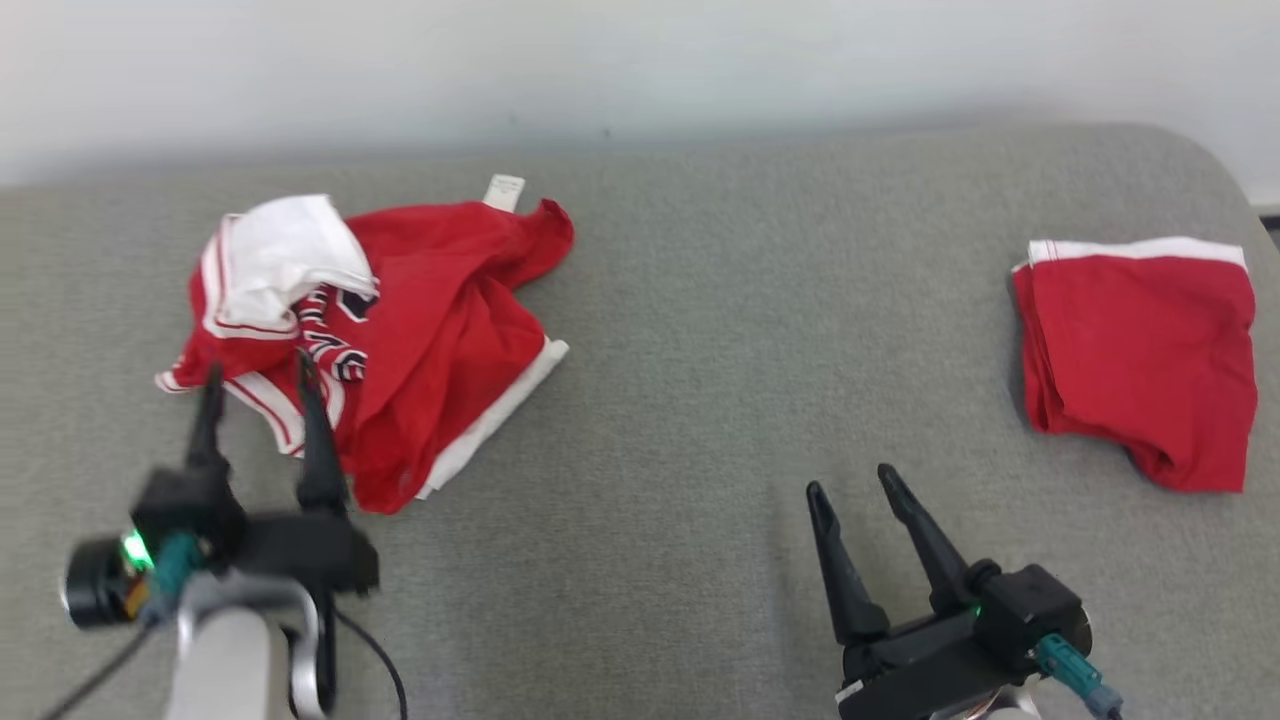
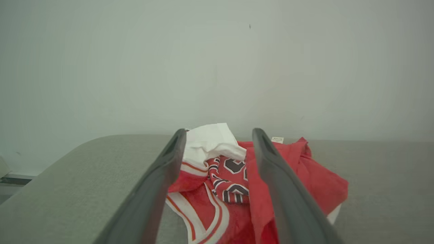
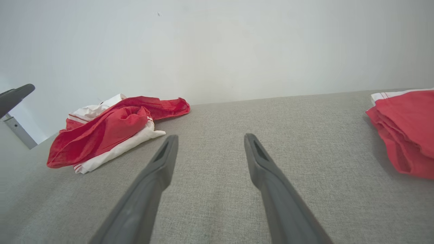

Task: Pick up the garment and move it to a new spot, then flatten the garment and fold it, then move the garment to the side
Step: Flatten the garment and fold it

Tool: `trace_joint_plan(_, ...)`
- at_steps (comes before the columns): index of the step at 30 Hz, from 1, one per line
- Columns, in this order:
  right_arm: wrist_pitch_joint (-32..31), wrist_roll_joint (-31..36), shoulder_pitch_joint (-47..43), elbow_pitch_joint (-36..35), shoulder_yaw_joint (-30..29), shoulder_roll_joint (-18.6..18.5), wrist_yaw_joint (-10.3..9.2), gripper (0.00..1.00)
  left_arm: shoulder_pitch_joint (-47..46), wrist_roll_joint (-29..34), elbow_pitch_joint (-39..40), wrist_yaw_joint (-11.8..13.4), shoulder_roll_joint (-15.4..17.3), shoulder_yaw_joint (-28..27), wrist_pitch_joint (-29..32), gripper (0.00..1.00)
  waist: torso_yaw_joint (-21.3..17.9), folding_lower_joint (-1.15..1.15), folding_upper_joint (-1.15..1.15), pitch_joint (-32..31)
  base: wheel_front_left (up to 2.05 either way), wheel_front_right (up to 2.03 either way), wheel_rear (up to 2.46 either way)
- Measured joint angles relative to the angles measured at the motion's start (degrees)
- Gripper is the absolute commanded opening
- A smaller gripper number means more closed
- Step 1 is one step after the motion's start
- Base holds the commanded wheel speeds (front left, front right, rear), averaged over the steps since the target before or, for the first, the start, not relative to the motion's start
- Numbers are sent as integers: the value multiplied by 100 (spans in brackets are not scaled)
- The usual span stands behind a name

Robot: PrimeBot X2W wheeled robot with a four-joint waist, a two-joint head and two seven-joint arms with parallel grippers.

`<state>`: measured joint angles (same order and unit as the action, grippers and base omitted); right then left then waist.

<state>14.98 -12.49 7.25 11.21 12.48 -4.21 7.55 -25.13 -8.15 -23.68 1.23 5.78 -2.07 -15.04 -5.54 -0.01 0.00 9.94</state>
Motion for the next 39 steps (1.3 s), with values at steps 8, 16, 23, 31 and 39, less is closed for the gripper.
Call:
trace_joint_plan(8, 0, 0, -152, 49, 199, -51, 0, 100, 1428, -65, 833, -31, -272, 279, 0, 100, 451, 0, 0, -389, 0, 0, 0)
trace_joint_plan(16, 1, -20, 60, 193, 636, -147, 0, 100, 2003, -399, 1049, 179, -286, 1061, 0, 100, 977, 0, -1, -467, 0, 0, 0)
trace_joint_plan(23, 16, -205, 1062, 831, 1482, -207, 1, 100, 1887, -603, 992, 227, -286, 1625, 0, 100, 1457, 1, 0, -317, 0, 0, 0)
trace_joint_plan(31, 15, -581, 2146, 2319, 1936, -83, 1, 100, 1782, -826, 822, 287, -288, 2101, 0, 100, 2068, 1, 0, -46, 0, 0, 0)
trace_joint_plan(39, 15, -982, 2771, 3442, 1792, 64, 1, 100, 1675, -926, 787, 333, -286, 2332, 0, 100, 2512, 2, 0, 269, 0, 0, 0)
